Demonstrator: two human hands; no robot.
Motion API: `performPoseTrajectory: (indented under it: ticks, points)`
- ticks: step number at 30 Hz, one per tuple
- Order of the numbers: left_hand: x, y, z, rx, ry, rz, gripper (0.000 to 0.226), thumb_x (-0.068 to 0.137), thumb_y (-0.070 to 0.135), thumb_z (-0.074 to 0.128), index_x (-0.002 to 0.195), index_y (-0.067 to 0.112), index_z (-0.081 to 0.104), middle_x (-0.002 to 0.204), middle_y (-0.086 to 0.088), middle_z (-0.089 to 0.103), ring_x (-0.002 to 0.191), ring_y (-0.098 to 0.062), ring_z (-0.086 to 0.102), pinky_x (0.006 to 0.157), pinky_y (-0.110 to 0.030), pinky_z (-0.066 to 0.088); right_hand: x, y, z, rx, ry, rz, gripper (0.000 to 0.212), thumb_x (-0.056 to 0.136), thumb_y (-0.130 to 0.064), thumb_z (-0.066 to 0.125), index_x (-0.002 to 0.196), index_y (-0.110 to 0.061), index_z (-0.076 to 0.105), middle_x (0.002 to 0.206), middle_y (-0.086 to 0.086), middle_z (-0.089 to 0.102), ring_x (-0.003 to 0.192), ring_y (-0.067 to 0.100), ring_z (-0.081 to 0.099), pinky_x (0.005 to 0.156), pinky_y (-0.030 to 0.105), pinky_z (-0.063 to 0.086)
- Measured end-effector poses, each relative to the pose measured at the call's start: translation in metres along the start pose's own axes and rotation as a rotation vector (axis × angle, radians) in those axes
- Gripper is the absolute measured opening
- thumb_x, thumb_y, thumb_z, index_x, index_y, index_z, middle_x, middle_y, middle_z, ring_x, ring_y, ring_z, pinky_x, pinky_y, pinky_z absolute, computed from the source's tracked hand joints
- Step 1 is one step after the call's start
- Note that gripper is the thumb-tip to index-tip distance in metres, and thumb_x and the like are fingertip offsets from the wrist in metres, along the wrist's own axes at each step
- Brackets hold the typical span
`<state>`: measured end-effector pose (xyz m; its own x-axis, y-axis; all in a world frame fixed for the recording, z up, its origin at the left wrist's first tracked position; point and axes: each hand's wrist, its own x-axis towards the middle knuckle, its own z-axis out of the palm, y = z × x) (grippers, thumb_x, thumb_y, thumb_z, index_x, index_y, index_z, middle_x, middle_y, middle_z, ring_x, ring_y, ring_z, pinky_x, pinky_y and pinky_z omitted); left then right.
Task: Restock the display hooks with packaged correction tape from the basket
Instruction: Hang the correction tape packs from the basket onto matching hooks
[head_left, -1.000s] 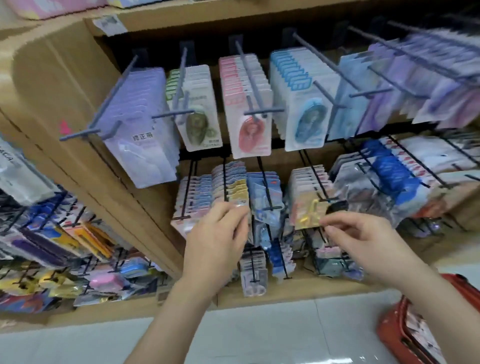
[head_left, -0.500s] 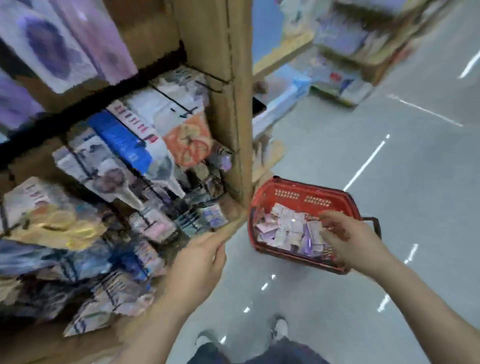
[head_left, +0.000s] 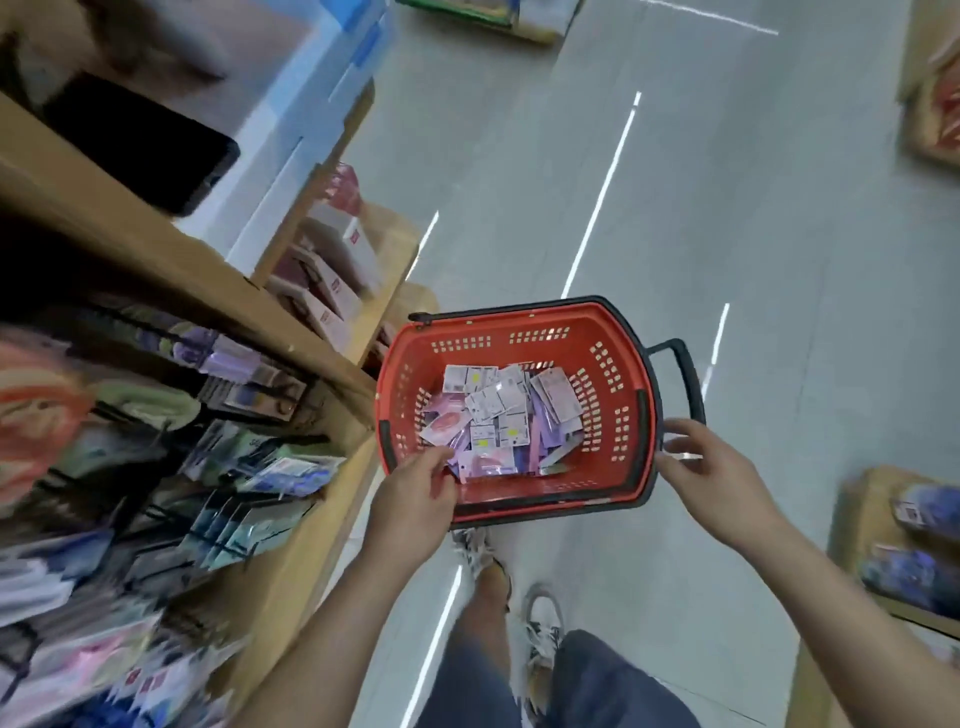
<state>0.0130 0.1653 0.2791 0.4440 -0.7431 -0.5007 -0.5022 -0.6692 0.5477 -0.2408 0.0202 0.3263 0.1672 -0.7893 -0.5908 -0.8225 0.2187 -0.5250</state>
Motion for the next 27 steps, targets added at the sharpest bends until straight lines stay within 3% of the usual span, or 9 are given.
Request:
performPoseTrajectory:
  ticks: [5, 8, 12, 16, 19, 22, 23, 25, 27]
  points:
    - [0.109, -0.043, 0.077, -0.013, -0.150, -0.088, 0.038, 0.097, 0.019, 0.055, 0.135, 0.020, 0.056, 0.134, -0.001, 0.058, 0.118, -0.019, 0.056, 0.091, -0.025, 0.041, 0.113, 0.038, 0.082, -0.009, -0.053, 0.066, 0.046, 0.095, -0.022, 0.063, 0.139, -0.023, 0.051, 0.113, -0.003, 0.062, 0.098, 0.018, 0.060, 0.083, 0.028, 0.045]
    - [0.176, -0.084, 0.137, -0.065, -0.208, -0.153, 0.043, 0.097, 0.023, 0.057, 0.139, 0.017, 0.052, 0.139, -0.006, 0.056, 0.120, -0.024, 0.056, 0.099, -0.035, 0.046, 0.192, 0.064, 0.146, 0.015, -0.097, 0.066, 0.046, 0.093, -0.020, 0.065, 0.137, -0.019, 0.053, 0.113, 0.000, 0.063, 0.099, 0.019, 0.062, 0.085, 0.030, 0.046]
    - [0.264, -0.130, 0.210, -0.066, -0.208, -0.182, 0.052, 0.097, 0.024, 0.057, 0.145, 0.012, 0.042, 0.148, -0.012, 0.047, 0.133, -0.029, 0.048, 0.108, -0.040, 0.041, 0.301, 0.104, 0.240, 0.100, -0.207, 0.126, 0.055, 0.092, -0.018, 0.066, 0.143, -0.015, 0.045, 0.127, 0.013, 0.062, 0.094, 0.023, 0.063, 0.077, 0.033, 0.051]
    - [0.343, -0.162, 0.266, 0.012, -0.166, -0.190, 0.059, 0.099, 0.032, 0.055, 0.150, 0.013, 0.032, 0.151, -0.010, 0.043, 0.137, -0.030, 0.042, 0.109, -0.037, 0.035, 0.387, 0.135, 0.314, 0.088, -0.216, 0.148, 0.064, 0.089, -0.024, 0.070, 0.144, -0.009, 0.040, 0.111, 0.010, 0.060, 0.075, 0.022, 0.058, 0.064, 0.028, 0.041]
    - [0.380, -0.178, 0.298, 0.032, -0.116, -0.220, 0.067, 0.097, 0.033, 0.058, 0.152, 0.013, 0.027, 0.156, -0.010, 0.035, 0.141, -0.029, 0.037, 0.112, -0.038, 0.034, 0.429, 0.148, 0.354, 0.070, -0.231, 0.178, 0.080, 0.078, -0.043, 0.076, 0.139, -0.006, 0.040, 0.122, 0.015, 0.063, 0.101, 0.032, 0.063, 0.082, 0.036, 0.051]
    - [0.397, -0.184, 0.318, -0.011, -0.041, -0.183, 0.063, 0.090, 0.026, 0.068, 0.144, 0.015, 0.037, 0.145, -0.011, 0.046, 0.130, -0.031, 0.048, 0.104, -0.040, 0.043, 0.452, 0.164, 0.384, 0.173, -0.276, 0.213, 0.111, 0.044, -0.074, 0.079, 0.130, -0.008, 0.053, 0.115, 0.016, 0.069, 0.084, 0.025, 0.064, 0.064, 0.030, 0.049]
    - [0.400, -0.183, 0.321, -0.072, -0.009, -0.186, 0.057, 0.088, 0.022, 0.070, 0.137, 0.017, 0.041, 0.137, -0.010, 0.053, 0.123, -0.030, 0.053, 0.099, -0.041, 0.046, 0.452, 0.162, 0.388, 0.240, -0.282, 0.226, 0.102, 0.049, -0.072, 0.082, 0.126, -0.009, 0.059, 0.109, 0.012, 0.071, 0.080, 0.022, 0.065, 0.061, 0.027, 0.047]
    - [0.399, -0.181, 0.320, -0.219, 0.011, -0.214, 0.049, 0.087, 0.017, 0.070, 0.128, 0.020, 0.044, 0.124, -0.006, 0.062, 0.110, -0.029, 0.061, 0.091, -0.042, 0.052, 0.446, 0.158, 0.388, 0.408, -0.256, 0.258, 0.059, 0.075, -0.047, 0.082, 0.118, -0.010, 0.067, 0.099, 0.003, 0.073, 0.071, 0.013, 0.067, 0.056, 0.023, 0.049]
    - [0.394, -0.178, 0.315, -0.318, -0.017, -0.255, 0.046, 0.087, 0.015, 0.070, 0.126, 0.025, 0.048, 0.117, -0.001, 0.064, 0.105, -0.025, 0.064, 0.089, -0.043, 0.055, 0.437, 0.158, 0.385, 0.567, -0.226, 0.279, 0.045, 0.079, -0.031, 0.083, 0.117, -0.013, 0.066, 0.103, 0.004, 0.076, 0.079, 0.016, 0.074, 0.067, 0.032, 0.060]
